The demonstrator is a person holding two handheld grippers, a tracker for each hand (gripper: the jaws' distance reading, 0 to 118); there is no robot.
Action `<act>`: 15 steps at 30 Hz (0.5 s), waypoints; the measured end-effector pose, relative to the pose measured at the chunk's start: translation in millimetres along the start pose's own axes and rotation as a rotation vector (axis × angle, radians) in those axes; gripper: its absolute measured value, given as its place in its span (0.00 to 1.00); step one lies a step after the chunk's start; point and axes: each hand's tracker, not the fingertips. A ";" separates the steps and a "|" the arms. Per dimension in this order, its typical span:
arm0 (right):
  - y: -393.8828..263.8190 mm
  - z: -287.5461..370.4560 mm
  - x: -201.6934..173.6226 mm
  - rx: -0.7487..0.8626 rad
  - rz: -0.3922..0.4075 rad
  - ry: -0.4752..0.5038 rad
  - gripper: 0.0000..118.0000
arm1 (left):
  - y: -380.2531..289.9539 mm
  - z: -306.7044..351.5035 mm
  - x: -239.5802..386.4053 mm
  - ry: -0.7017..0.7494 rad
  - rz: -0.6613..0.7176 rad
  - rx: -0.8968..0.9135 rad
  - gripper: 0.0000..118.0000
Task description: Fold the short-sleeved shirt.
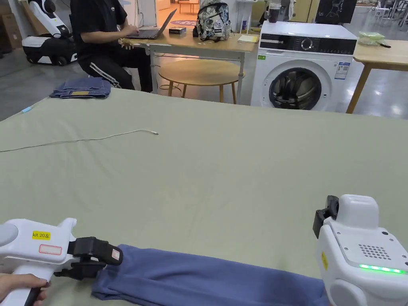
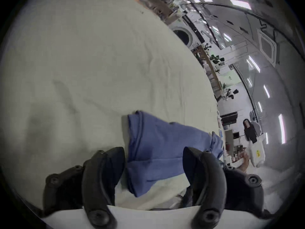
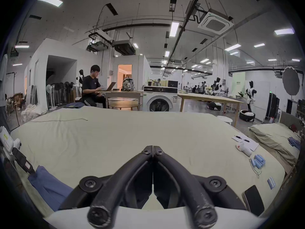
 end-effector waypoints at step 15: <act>-11.1 -2.9 3.6 -0.066 -0.042 0.012 0.00 | 4.1 -47.2 -39.7 -0.160 0.127 0.023 0.05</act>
